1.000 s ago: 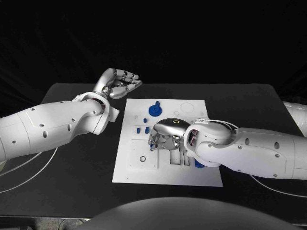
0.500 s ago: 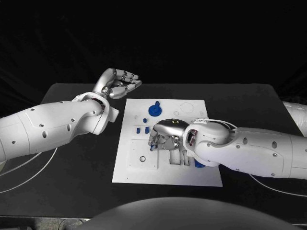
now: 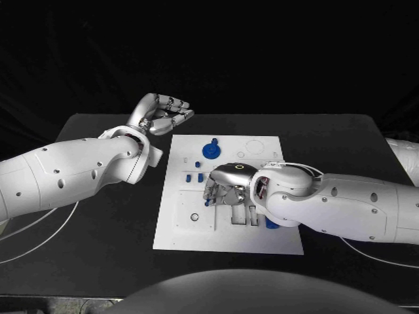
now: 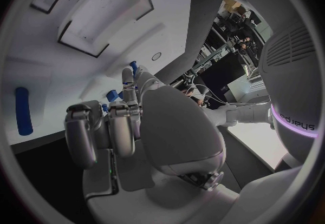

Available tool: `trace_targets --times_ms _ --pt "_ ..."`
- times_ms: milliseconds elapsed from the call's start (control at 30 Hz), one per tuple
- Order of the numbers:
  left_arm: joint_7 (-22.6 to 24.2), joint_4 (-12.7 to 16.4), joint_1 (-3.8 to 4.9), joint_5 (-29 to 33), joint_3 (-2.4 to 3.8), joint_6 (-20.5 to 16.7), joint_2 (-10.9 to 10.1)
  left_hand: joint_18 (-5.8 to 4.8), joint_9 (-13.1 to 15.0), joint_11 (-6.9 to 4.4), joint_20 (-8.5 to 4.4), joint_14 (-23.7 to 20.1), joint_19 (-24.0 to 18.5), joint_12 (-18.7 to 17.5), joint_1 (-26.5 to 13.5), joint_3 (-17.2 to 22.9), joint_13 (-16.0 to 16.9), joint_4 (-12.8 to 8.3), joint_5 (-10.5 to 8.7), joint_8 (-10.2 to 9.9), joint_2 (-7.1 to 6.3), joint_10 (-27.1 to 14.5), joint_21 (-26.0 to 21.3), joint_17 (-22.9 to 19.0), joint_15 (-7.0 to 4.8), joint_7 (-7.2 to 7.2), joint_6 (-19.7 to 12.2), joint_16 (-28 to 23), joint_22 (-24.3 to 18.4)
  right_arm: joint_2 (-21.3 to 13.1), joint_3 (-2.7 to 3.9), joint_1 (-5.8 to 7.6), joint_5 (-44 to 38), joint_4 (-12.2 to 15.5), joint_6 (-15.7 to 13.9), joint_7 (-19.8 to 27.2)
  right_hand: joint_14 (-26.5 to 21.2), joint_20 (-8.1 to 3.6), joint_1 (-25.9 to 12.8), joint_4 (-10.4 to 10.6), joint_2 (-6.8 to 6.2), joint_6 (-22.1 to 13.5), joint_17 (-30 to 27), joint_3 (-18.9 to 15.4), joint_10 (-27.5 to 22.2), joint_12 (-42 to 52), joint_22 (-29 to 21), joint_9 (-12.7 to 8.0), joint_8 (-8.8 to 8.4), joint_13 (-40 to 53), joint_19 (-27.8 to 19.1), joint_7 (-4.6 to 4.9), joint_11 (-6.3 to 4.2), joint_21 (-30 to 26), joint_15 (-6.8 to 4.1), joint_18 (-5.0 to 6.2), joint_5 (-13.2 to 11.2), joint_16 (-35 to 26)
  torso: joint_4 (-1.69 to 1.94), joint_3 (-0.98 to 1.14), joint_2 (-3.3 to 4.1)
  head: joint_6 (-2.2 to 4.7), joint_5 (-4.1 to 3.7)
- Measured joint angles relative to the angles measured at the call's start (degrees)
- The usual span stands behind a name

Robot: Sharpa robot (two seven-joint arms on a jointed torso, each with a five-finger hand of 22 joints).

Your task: Assemble the parts on the task board

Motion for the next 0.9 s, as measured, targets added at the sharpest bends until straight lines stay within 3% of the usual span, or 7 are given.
trace_targets --times_ms 200,300,400,633,767,900 --pt "0.0 0.0 0.01 0.0 0.0 0.0 0.0 0.0 0.0 0.0 0.0 0.0 0.0 0.0 0.0 0.0 0.0 0.0 0.0 0.0 0.0 0.0 0.0 0.0 0.0 0.0 0.0 0.0 0.0 0.3 -0.03 -0.06 0.0 -0.1 0.4 -0.1 0.0 0.38 0.0 0.0 0.0 0.0 0.0 0.0 -0.2 0.0 0.0 0.0 -0.01 0.0 0.0 0.01 0.22 0.0 0.0 0.0 0.0 0.0 0.0 0.0 -0.02 0.0 -0.1" --pt "0.0 0.0 0.01 0.0 0.0 0.0 0.0 0.0 0.0 0.0 0.0 0.0 0.0 0.0 0.0 0.0 0.0 0.0 0.0 0.0 0.0 0.0 0.0 0.0 0.0 0.0 0.0 0.0 0.0 0.4 -0.02 -0.07 0.0 -0.1 0.6 -0.2 0.0 0.43 -0.8 0.0 -0.76 -0.8 0.0 0.0 -1.2 -0.3 0.0 0.1 -0.52 0.0 0.0 0.61 1.0 0.0 0.45 0.0 0.0 0.0 0.03 0.0 -0.03 0.0 -0.13" --pt "0.0 0.0 0.01 0.0 0.01 0.0 0.0 0.0 0.0 0.0 0.0 0.0 0.0 0.0 0.0 0.0 0.0 0.0 0.0 0.0 0.0 0.0 0.0 0.0 0.0 0.0 0.0 0.0 0.0 0.4 -0.03 -0.1 0.0 -0.1 0.9 -0.4 0.0 1.0 -1.8 0.7 -2.41 -3.0 0.0 -0.7 -3.6 -0.3 0.0 -0.6 -1.51 0.0 0.0 1.16 1.58 0.0 1.05 0.0 0.0 0.0 0.04 -0.02 -0.05 0.0 -0.16" --pt "0.0 0.0 0.01 0.0 0.01 0.0 -0.1 0.0 -0.1 0.0 0.0 0.0 0.0 0.0 0.2 0.0 0.0 0.0 0.0 0.0 0.24 0.0 0.0 0.0 0.0 0.0 0.0 0.0 0.0 0.3 -0.09 -0.15 0.0 0.1 1.0 -0.8 0.0 2.34 -5.0 1.3 -5.85 -10.4 0.0 -3.7 -9.7 -0.2 0.0 -1.2 -1.51 0.0 -0.1 2.62 3.2 0.0 2.31 0.0 -0.3 0.0 0.04 -0.03 -0.05 0.0 -0.13" --pt "0.0 0.0 0.01 0.0 0.01 0.0 -0.2 0.0 -0.1 0.0 0.0 0.0 0.0 0.0 0.2 0.0 0.0 0.0 0.0 0.0 0.24 0.0 0.0 0.0 0.0 0.0 0.0 0.0 0.0 -0.2 -0.1 -0.16 0.0 0.4 -0.2 -0.8 0.1 2.78 -6.3 1.3 -5.47 -12.2 0.0 -4.6 -11.0 -0.2 0.0 -1.2 -1.51 0.1 -0.1 3.43 3.77 0.0 2.73 0.01 -0.3 0.0 0.04 -0.04 -0.06 0.0 -0.13" --pt "0.1 0.1 0.0 0.0 0.01 0.0 -0.2 0.0 0.0 0.0 0.0 0.0 0.0 0.0 0.2 0.0 0.0 0.0 0.0 0.0 0.24 0.0 0.0 0.0 0.0 0.0 0.0 0.0 0.0 -1.3 -0.11 -0.14 0.4 1.2 -2.9 -0.7 -0.1 2.93 -6.8 1.4 -5.4 -12.8 0.0 -5.0 -11.3 -0.2 0.0 -1.1 -1.51 0.1 0.0 3.57 4.08 0.0 2.99 0.0 -0.3 0.0 0.0 -0.03 -0.07 0.0 -0.07"
